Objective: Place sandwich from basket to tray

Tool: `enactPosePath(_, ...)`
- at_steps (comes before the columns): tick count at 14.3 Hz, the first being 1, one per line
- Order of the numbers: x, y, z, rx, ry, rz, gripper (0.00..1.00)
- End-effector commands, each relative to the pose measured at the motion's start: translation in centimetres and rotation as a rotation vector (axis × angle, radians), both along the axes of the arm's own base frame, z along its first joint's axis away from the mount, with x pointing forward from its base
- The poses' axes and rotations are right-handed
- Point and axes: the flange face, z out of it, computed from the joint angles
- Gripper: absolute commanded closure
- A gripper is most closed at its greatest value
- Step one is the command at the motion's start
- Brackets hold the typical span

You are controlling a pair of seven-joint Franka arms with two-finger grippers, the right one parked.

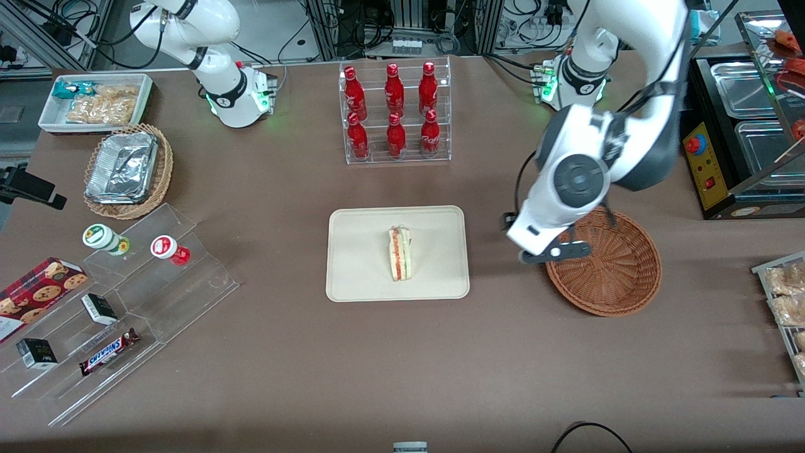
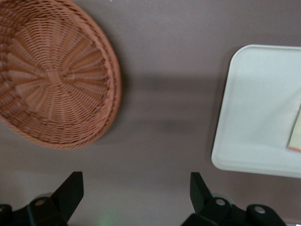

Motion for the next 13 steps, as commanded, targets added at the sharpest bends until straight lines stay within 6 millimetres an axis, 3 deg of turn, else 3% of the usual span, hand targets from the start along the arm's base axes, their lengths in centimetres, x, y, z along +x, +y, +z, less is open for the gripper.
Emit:
enactPosePath(1,-1.7,3.9,4.9,-0.072,0.025,-0.065,0.00)
enactPosePath(3,-2.0,6.6,8.2,-0.092,0.021,-0.101,0.00)
enactPosePath(4,-1.3,10.9,9.7,-0.095,0.001,-0.059,0.00)
enactPosePath(5,-1.7,11.4,11.6,-0.096,-0.012,-0.086,0.00)
enactPosePath(7,-1.4,14.0,13.3,-0.070,-0.014,-0.059,0.00)
enactPosePath(8,-1.3,14.4,14.4,-0.075,-0.024,-0.062,0.00)
enactPosePath(9,-1.0,15.6,14.7,-0.081,-0.031,-0.058,0.00)
enactPosePath(13,-0.8,17.3,15.0,-0.084,-0.038,-0.080,0.00)
